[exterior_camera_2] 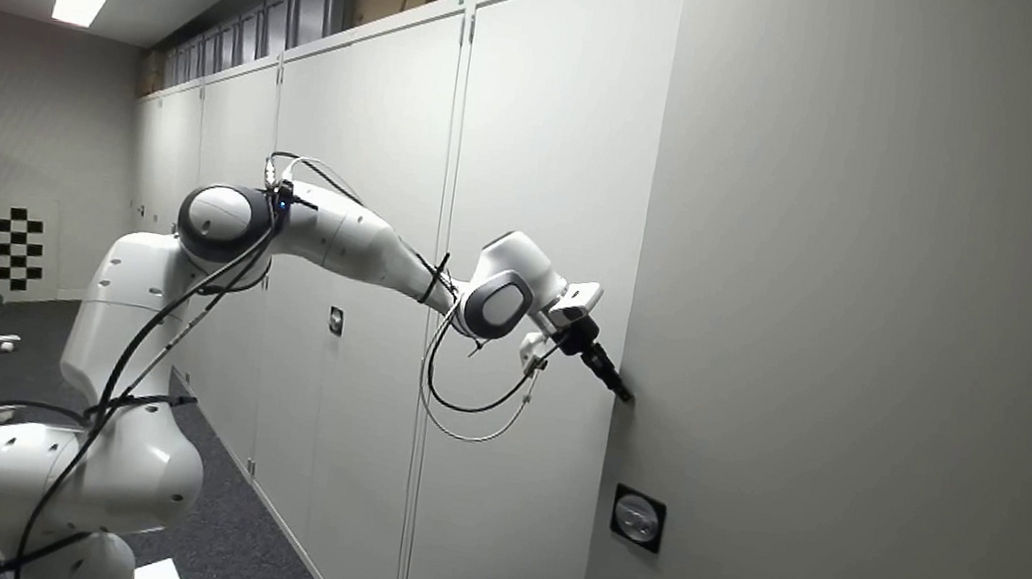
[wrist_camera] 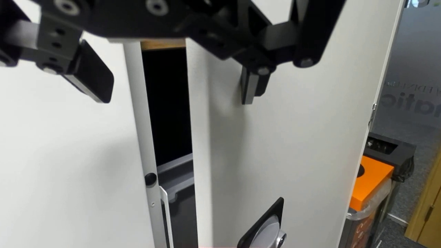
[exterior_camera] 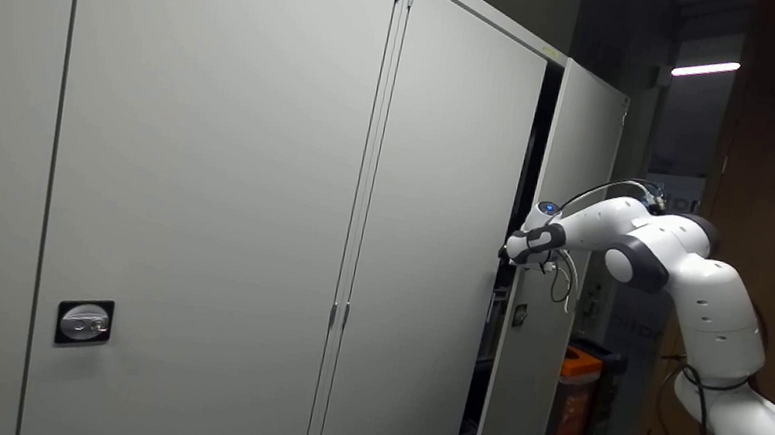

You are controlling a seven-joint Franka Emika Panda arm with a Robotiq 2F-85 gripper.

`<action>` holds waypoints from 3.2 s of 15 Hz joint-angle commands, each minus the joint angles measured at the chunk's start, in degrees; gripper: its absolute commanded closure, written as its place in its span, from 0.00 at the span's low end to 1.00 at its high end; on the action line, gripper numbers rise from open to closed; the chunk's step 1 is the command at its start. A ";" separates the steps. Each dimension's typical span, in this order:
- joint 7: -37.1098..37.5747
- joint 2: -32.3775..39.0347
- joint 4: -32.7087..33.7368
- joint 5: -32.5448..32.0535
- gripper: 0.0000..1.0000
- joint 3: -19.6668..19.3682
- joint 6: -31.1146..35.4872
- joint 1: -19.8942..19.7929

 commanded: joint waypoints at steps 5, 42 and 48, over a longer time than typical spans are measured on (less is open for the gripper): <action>-8.07 4.87 4.46 1.80 0.00 8.49 -0.09 -7.43; -29.44 11.67 3.83 10.22 0.00 19.68 -4.37 -18.13; -28.67 13.99 -5.87 6.44 0.00 6.99 -4.06 -4.21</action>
